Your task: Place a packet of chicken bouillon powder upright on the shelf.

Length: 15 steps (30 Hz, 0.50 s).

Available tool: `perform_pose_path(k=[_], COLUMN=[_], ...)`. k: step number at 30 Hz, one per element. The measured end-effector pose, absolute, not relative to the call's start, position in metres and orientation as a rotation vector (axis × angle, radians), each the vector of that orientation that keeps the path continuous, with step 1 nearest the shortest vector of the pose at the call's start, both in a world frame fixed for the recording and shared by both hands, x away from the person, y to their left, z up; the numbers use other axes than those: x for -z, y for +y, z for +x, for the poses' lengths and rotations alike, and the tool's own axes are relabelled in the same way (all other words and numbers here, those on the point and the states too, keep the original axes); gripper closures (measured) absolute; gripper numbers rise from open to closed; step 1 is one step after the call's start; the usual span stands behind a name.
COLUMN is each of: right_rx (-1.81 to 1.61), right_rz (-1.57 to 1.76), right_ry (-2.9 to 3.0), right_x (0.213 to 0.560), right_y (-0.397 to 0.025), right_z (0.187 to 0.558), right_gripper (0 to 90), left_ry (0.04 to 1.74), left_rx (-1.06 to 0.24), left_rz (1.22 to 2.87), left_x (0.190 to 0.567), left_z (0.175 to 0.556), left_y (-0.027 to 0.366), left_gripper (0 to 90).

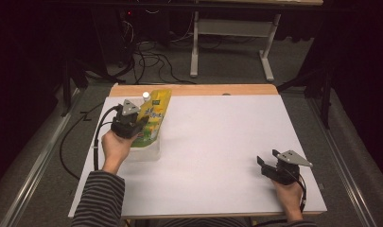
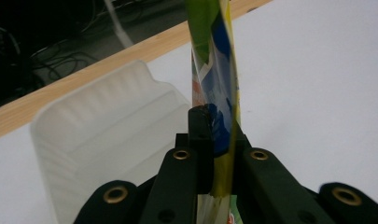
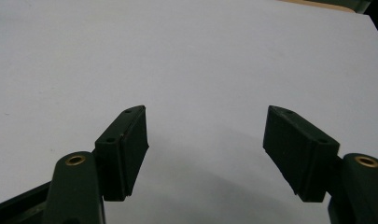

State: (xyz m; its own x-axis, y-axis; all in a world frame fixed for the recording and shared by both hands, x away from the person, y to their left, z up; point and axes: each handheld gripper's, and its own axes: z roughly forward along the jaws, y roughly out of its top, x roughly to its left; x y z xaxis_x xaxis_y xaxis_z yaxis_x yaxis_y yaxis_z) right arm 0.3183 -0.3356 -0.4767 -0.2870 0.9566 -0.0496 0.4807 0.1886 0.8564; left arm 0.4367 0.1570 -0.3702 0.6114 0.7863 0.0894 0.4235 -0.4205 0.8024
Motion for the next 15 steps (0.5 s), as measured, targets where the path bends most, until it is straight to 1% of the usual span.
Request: perform_pose_path(k=[4,9,12,15], right_rx=[-1.004,-0.997,-0.998,-0.994], right_rz=[1.344,1.343,1.344,1.339], right_ry=[1.865,1.871,1.873,1.875], right_x=[0.477,0.477,0.477,0.477], right_y=[-0.335,-0.334,-0.335,-0.334], right_z=[0.318,0.319,0.319,0.319], right_gripper=[31.4,31.3,31.3,31.3], left_ry=[0.973,0.986,1.028,1.041], left_rx=[-0.565,-0.538,-0.5,-0.462], left_rz=[2.044,2.12,2.169,2.2], left_x=[0.374,0.37,0.368,0.366], left_z=[0.433,0.431,0.432,0.433], left_y=[0.166,0.172,0.175,0.179], left_gripper=[87.4,86.3,85.2,86.5])
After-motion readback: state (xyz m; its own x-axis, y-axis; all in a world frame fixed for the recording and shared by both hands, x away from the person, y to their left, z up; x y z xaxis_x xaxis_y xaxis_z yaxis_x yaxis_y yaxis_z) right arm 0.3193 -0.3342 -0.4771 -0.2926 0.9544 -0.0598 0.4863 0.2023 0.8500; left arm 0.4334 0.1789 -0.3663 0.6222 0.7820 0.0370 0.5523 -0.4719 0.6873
